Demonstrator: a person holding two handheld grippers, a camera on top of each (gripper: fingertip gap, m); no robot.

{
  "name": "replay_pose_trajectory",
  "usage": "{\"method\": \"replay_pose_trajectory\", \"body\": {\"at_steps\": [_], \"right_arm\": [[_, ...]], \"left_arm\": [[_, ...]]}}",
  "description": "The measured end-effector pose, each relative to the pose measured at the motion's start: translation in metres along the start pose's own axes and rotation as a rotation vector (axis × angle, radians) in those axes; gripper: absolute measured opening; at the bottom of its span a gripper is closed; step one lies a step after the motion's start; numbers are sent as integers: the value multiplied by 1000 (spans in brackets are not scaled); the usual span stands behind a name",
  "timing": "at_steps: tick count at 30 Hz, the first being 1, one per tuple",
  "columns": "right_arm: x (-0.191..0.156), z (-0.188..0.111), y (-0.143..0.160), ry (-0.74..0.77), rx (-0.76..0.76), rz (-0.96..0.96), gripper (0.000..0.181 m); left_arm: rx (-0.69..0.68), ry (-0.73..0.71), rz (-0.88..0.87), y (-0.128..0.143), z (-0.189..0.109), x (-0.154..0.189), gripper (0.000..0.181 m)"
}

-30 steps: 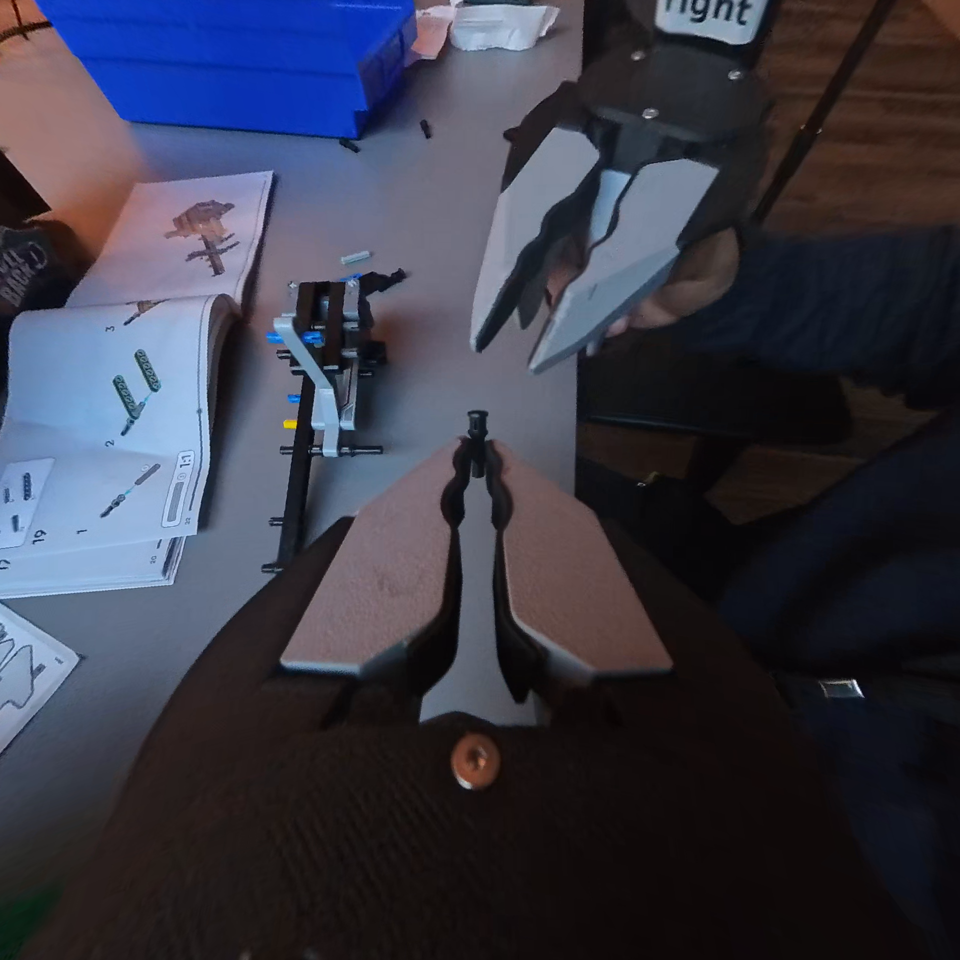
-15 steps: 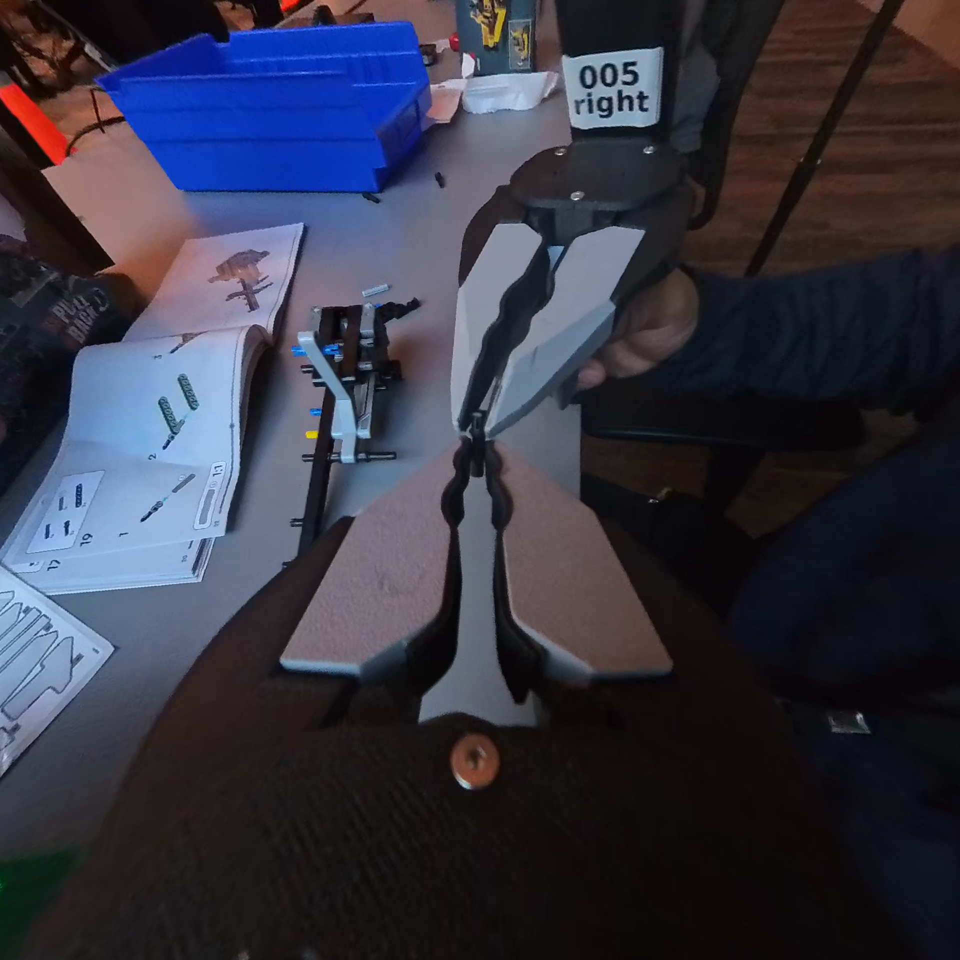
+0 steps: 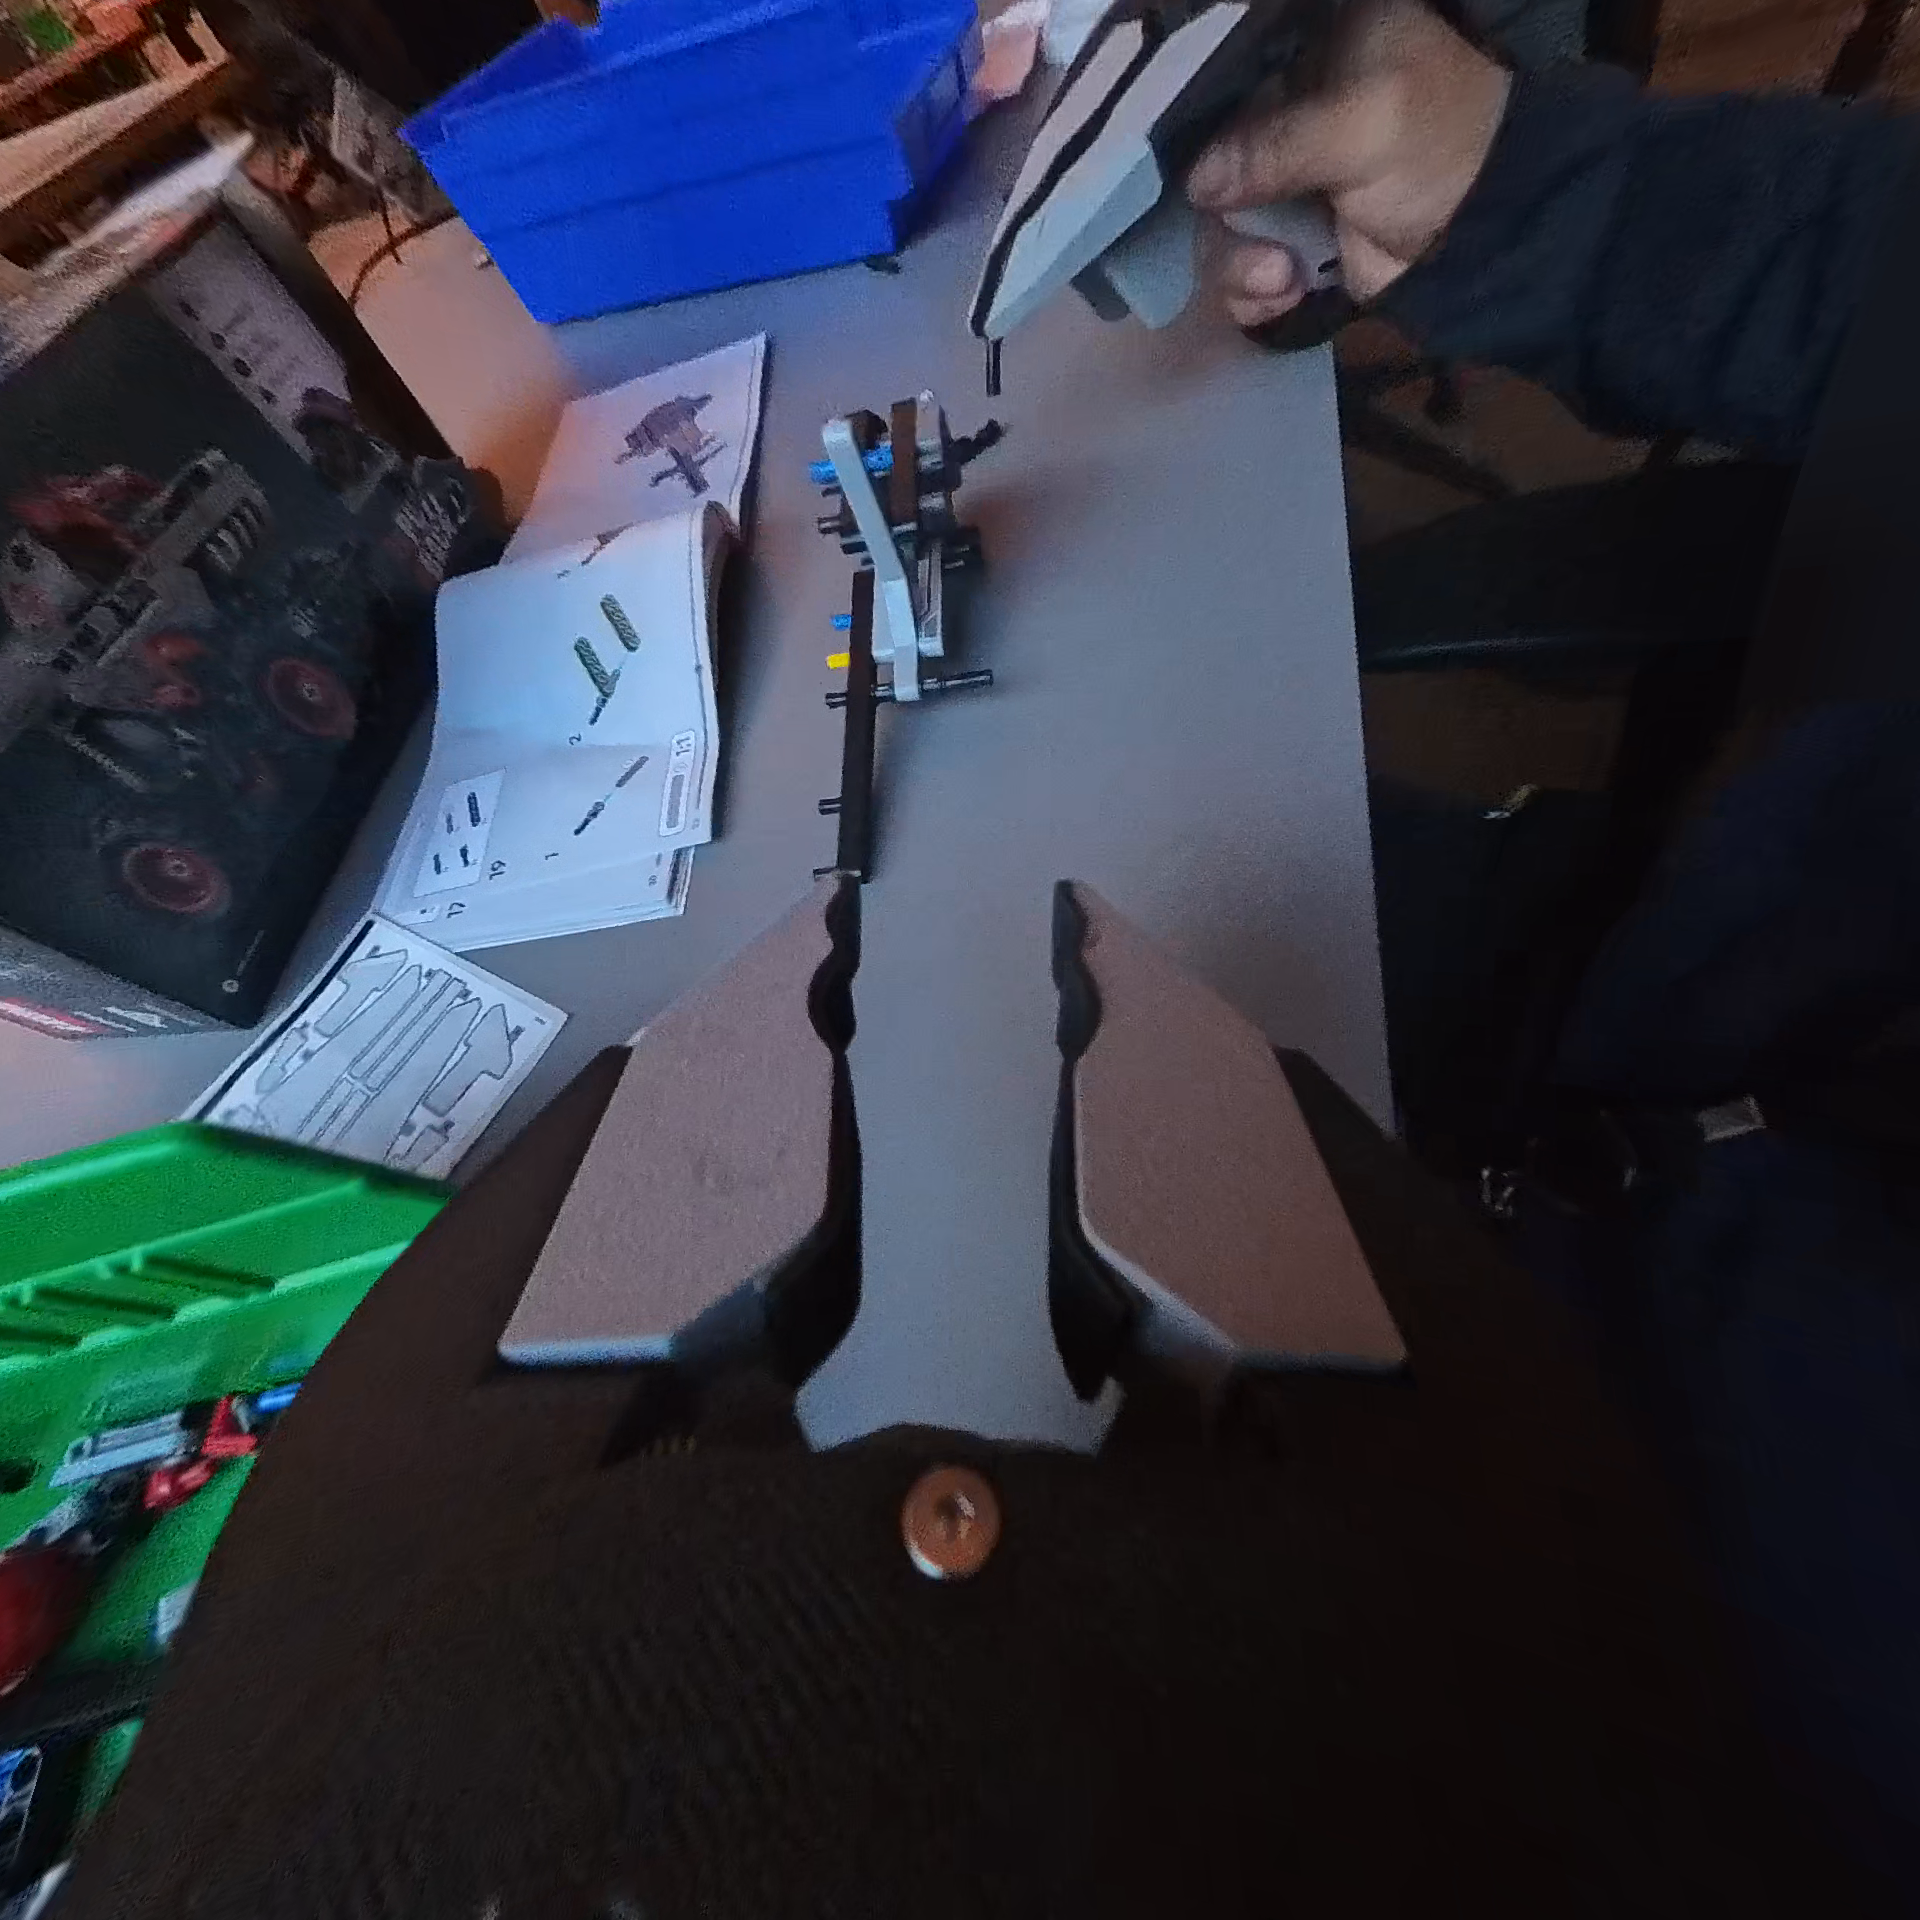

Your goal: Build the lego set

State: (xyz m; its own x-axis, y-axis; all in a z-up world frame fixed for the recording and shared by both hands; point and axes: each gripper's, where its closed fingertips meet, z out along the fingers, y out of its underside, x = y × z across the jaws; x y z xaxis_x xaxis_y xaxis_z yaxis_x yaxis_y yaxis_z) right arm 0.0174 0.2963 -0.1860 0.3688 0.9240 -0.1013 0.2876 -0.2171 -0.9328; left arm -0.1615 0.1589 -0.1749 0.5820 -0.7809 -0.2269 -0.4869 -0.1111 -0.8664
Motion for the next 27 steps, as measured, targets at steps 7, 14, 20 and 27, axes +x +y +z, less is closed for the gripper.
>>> {"method": "replay_pose_trajectory", "body": {"at_steps": [7,14,20,27], "right_arm": [[21,26,39,54,-328,-6,5],[22,37,30,45,-292,-37,4],[32,30,10,18,-202,-7,7],[91,20,-27,118,-95,-84,4]], "left_arm": [[-29,-140,-117,38,-29,-46,28],[-106,-201,-13,48,-21,-41,30],[-124,-211,-11,52,-21,-42,31],[-113,-236,-53,52,-24,-51,30]]}}
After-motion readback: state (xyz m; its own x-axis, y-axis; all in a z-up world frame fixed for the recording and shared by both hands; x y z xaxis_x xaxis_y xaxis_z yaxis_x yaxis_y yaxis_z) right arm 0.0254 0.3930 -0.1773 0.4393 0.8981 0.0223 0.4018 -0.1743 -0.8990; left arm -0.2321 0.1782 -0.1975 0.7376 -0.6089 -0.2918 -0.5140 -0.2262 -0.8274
